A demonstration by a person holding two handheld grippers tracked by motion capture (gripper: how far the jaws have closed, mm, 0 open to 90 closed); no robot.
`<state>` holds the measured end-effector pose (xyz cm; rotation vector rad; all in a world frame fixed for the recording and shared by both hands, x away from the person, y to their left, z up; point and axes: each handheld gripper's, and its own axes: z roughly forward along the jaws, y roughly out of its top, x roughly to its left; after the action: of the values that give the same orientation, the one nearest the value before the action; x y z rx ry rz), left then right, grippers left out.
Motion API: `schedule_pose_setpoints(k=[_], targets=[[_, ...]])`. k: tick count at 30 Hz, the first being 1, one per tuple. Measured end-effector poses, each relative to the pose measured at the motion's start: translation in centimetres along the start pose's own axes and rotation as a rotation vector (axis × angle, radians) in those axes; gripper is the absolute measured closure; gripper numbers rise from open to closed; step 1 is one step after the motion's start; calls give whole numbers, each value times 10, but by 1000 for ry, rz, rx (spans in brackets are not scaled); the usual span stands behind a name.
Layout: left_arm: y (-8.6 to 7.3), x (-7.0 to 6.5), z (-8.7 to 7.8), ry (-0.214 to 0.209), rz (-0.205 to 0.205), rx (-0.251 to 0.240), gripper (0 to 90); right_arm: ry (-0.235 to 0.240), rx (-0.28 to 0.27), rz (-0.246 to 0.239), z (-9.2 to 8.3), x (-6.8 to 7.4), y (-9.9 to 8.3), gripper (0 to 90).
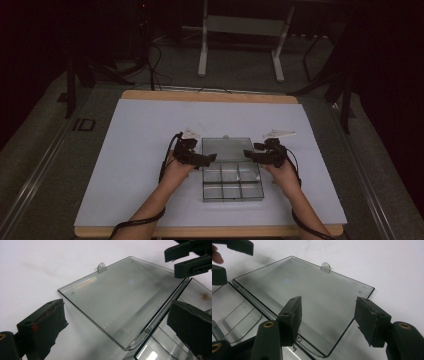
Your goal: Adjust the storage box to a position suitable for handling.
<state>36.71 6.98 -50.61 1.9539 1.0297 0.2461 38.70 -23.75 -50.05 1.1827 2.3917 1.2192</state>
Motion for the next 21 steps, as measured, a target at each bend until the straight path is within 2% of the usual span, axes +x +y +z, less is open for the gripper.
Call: schedule_pose_setpoints(k=[9,21], targets=[[-4,-1,-8,-14,5,-20,26,-3,3,-35,-6,3,1,362],[-18,0,-27,11,34,-56,26,6,9,-44,-20,-5,-8,318]])
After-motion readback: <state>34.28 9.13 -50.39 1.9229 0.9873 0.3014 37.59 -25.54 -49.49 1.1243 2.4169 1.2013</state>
